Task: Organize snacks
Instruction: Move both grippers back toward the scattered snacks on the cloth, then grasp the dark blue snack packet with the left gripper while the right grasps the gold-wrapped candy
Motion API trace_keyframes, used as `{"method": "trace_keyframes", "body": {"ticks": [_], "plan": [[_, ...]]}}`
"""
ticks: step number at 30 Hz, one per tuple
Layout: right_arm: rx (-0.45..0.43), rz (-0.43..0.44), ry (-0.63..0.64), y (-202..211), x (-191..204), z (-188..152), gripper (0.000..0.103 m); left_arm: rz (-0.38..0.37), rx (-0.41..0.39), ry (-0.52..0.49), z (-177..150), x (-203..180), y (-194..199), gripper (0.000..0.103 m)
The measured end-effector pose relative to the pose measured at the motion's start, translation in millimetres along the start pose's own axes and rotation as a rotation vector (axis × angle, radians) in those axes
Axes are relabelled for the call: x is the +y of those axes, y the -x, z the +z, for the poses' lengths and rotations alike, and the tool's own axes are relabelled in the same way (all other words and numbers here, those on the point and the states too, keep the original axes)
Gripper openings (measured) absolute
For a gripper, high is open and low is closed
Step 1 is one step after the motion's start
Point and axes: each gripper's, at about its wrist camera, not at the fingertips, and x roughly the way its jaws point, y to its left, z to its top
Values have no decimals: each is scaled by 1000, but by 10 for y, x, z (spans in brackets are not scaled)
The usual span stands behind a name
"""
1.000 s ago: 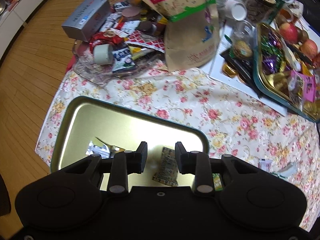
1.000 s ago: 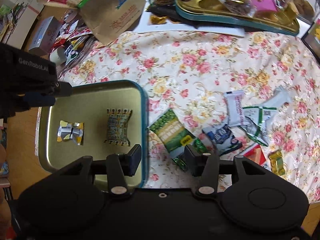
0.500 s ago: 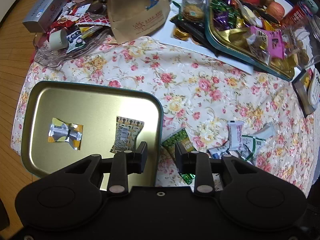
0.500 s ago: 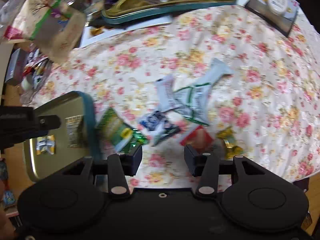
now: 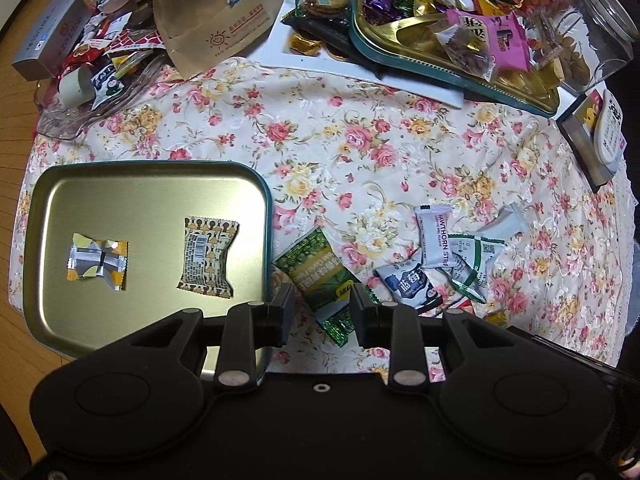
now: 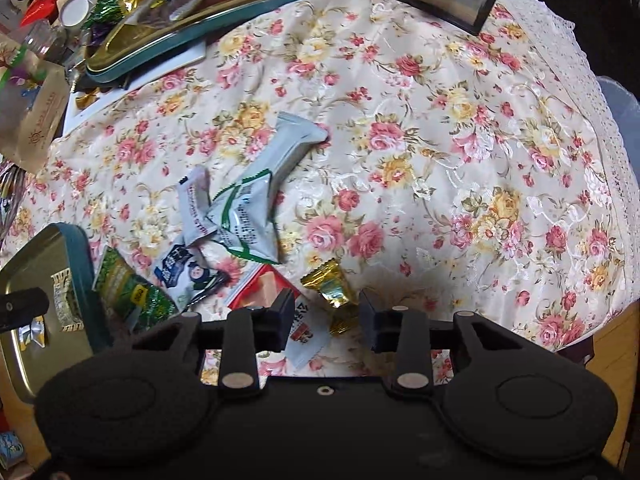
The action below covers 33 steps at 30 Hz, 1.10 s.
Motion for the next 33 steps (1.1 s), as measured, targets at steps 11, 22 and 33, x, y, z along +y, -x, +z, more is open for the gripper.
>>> {"method": "trace_keyframes", "body": {"ticks": [11,22,33], "plan": [[32,-43,13,-178,-11,-35,34,-1,12,5,15,-27,-43,40],[69,-82,21,-409,92,-27,26,-27,25,-8,40,-105,-78,40],[92,-21,-26,-335,71,25,18,-32,24,-30,31,-190,-126,40]]}}
